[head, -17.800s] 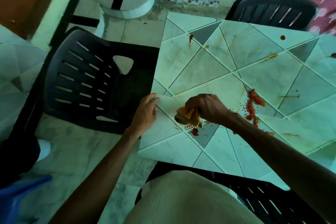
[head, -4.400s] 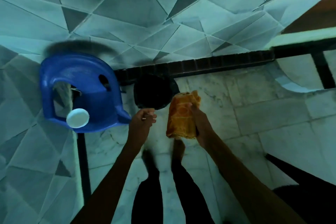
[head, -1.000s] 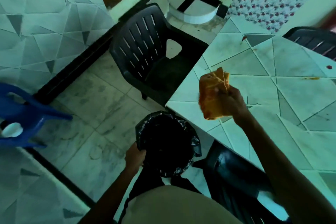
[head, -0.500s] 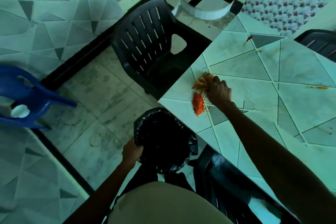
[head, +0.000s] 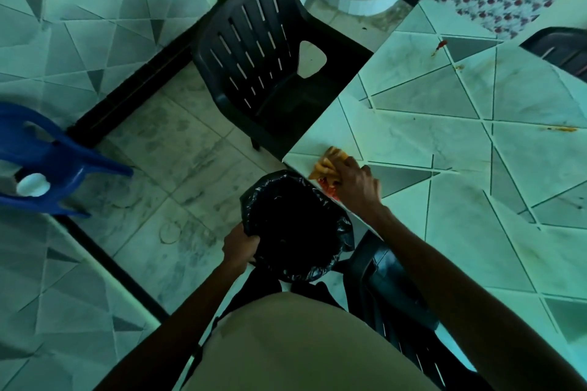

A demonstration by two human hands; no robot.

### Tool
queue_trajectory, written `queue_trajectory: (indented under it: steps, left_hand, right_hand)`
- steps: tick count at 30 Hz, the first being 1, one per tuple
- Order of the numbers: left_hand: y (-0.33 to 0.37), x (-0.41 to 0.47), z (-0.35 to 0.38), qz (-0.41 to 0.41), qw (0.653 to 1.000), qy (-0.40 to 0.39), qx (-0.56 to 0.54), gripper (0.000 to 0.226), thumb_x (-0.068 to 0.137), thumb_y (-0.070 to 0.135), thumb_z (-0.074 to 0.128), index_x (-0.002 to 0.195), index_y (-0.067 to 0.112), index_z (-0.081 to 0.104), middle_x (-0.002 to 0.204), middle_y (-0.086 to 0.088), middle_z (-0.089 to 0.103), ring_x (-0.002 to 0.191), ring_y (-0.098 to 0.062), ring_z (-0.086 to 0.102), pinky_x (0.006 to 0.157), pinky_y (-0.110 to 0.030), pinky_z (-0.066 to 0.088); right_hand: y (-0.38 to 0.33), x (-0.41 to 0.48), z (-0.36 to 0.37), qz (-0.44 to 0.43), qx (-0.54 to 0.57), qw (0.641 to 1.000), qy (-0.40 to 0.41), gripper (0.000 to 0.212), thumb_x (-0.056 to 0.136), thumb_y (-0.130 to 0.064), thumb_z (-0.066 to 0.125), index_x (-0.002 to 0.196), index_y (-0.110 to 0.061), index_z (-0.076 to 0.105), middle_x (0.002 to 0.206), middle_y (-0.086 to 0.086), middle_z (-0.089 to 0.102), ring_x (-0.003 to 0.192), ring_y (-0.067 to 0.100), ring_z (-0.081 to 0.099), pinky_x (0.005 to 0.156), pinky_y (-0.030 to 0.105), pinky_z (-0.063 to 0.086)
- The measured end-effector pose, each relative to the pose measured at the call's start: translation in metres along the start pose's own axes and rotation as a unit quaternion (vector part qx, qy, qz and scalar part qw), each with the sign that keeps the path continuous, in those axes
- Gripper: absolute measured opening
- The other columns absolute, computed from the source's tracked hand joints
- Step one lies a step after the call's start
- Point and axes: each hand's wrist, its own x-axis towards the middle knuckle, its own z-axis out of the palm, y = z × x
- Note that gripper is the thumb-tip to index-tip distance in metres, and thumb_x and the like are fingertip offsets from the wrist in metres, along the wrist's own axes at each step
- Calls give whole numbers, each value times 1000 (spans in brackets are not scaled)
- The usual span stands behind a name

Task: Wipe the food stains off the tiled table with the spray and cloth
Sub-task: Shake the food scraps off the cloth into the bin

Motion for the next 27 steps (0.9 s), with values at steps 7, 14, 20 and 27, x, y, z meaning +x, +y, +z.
queue_trajectory:
  steps: [7, 14, 20, 27]
  left_hand:
    - [0, 6, -2, 4, 1000, -19, 11, 42, 88, 11, 59, 129, 16, 55, 96, -8, 58, 69, -24, 62, 69, -44, 62]
    - [1, 5, -2, 11, 1000, -18, 5, 32, 88, 15, 60, 120, 12, 59, 101, -10, 64, 72, -22, 64, 69, -41, 62]
    - [-2, 7, 1, 10, 1000, -17, 2, 39, 90, 15, 61, 128, 10, 57, 109, -15, 65, 71, -24, 63, 74, -44, 61]
    - [-5, 4, 1, 4, 999, -23, -29, 35, 86, 16, 61, 120, 17, 59, 109, -13, 66, 82, -28, 67, 78, -47, 61]
  right_hand:
    - [-44, -34, 26, -30, 77, 997, 0, 49, 92, -15, 58, 140, -27, 51, 131, 5, 56, 105, 36, 58, 72, 42, 45]
    - [-13, -38, -38, -1, 166, 974, 153, 20, 94, -19, 60, 112, -13, 66, 97, 8, 61, 77, 29, 62, 65, 43, 55]
    - [52, -28, -80, 84, 104, 964, 231, 22, 95, -20, 59, 113, -11, 65, 101, 15, 60, 83, 35, 61, 65, 41, 48]
    - [60, -27, -11, 148, 147, 971, 113, 33, 95, -20, 61, 127, -17, 60, 111, 14, 63, 89, 32, 64, 66, 37, 50]
